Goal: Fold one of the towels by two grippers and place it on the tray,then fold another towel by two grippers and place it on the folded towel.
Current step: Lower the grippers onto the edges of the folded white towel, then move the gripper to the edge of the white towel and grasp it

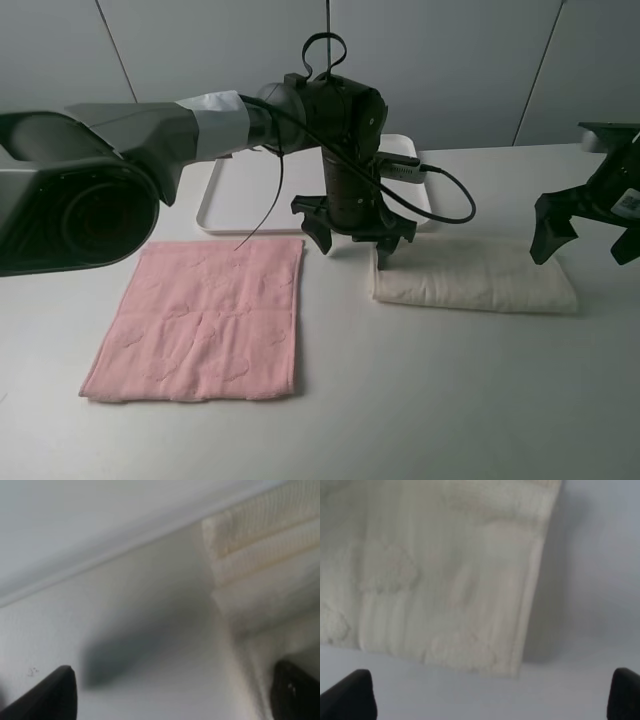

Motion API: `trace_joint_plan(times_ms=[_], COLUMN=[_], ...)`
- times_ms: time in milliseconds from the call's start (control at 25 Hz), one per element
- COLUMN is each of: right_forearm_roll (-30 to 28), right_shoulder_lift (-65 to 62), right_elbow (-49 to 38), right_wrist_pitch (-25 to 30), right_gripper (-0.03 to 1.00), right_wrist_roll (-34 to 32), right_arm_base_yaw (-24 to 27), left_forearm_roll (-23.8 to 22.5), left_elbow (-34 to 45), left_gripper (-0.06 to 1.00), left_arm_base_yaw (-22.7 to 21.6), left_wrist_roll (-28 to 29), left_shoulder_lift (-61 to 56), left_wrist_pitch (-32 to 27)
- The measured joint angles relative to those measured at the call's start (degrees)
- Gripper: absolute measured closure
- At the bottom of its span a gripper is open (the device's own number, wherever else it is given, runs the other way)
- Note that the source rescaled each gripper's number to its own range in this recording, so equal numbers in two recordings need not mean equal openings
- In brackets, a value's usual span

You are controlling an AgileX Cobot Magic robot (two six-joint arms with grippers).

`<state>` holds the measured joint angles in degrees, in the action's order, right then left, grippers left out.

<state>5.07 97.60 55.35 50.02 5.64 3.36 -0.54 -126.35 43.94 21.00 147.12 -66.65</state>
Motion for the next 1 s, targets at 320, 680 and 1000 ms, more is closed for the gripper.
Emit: trace_joint_plan(times_ms=[320,680,1000], right_forearm_roll=[0.0,-5.92,-5.99], right_shoulder_lift=[3.63,4.01,5.64], right_elbow=[0.16,0.25,0.28], right_wrist_pitch=[-0.95,-6.51,-7.76], right_gripper=[-0.03,-0.03,0.03], right_wrist_roll=[-0.24,-2.63,-3.31], right_arm_base_yaw=[0.0,0.09,3.39], left_forearm_roll=[0.0,0.0,0.0], left_elbow=[-0.09,-0.58,-0.58], left_gripper=[-0.06,-0.06,-0.06], left_arm_base_yaw=[0.0,0.0,0.0], left_wrist_roll=[0.0,0.04,0.04], left_shoulder_lift=[0.72,1.01,1.01], left_wrist_pitch=[-0.76,-1.33,-1.38])
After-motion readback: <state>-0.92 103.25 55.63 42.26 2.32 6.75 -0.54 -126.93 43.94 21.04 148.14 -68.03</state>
